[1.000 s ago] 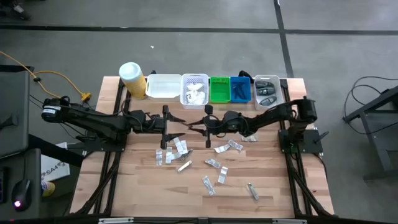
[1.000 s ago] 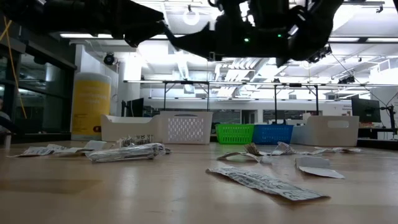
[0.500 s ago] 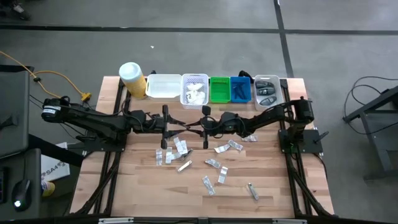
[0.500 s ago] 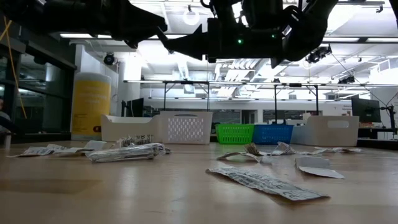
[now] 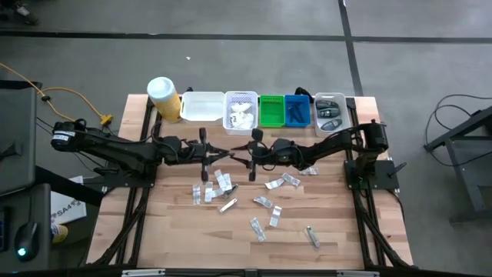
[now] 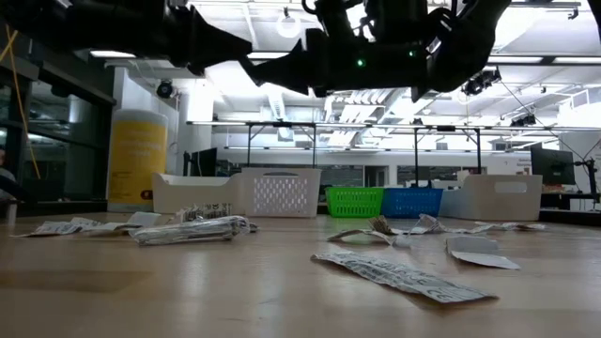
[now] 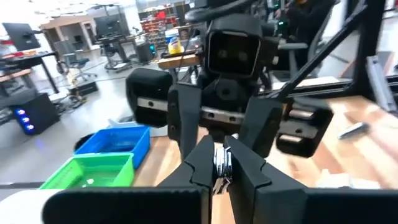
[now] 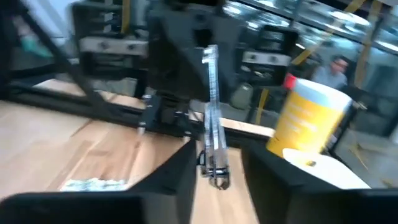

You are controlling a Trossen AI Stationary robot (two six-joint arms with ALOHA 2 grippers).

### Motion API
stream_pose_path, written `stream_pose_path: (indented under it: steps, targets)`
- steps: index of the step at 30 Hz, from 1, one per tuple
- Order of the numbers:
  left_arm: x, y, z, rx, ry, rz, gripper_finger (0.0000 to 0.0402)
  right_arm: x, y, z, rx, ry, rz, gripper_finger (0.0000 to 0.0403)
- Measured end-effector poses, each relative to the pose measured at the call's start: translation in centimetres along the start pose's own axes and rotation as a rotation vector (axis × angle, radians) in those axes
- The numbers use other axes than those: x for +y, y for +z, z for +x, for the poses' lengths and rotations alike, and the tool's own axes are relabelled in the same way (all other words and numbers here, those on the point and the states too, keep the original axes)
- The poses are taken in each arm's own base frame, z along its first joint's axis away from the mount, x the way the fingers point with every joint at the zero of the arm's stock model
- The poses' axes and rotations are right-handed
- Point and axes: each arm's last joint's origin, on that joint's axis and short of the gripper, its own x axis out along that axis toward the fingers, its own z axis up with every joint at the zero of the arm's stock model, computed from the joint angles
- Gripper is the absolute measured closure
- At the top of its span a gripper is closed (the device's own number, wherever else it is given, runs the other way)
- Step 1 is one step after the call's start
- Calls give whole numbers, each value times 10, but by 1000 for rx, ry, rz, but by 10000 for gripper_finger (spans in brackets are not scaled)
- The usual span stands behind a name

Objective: Pick & Place Travel size toiletries
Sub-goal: Put the silver nail cutter into the left white bin

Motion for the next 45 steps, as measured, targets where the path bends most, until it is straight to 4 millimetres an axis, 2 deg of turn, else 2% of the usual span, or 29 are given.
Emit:
stream_pose_path:
  steps: [4, 7, 10, 13, 20, 25, 32, 39, 45]
  targets:
    - [2, -2, 0, 36, 93, 55, 386, -5, 7, -4, 57, -90, 62, 204]
    - [7, -4, -1, 83, 246, 131, 386, -7, 13, -9, 134, -150, 92, 155]
    - [21, -9, -2, 163, 451, 172, 386, -8, 23, -16, 181, -212, 145, 120]
    - [43, -16, -3, 229, 569, 173, 386, -7, 31, -24, 223, -229, 173, 101]
    - [106, -39, -18, 339, 673, -18, 386, 0, 44, -29, 209, -262, 153, 103]
    - [135, -50, -33, 370, 685, -157, 385, 3, 42, -30, 232, -305, 130, 108]
    - [151, -57, -45, 406, 704, -230, 375, 3, 42, -30, 233, -307, 138, 109]
    - [152, -60, -48, 429, 710, -264, 371, 5, 42, -31, 234, -301, 137, 109]
    - [154, -59, -49, 430, 764, -249, 334, 11, 49, -34, 220, -299, 139, 109]
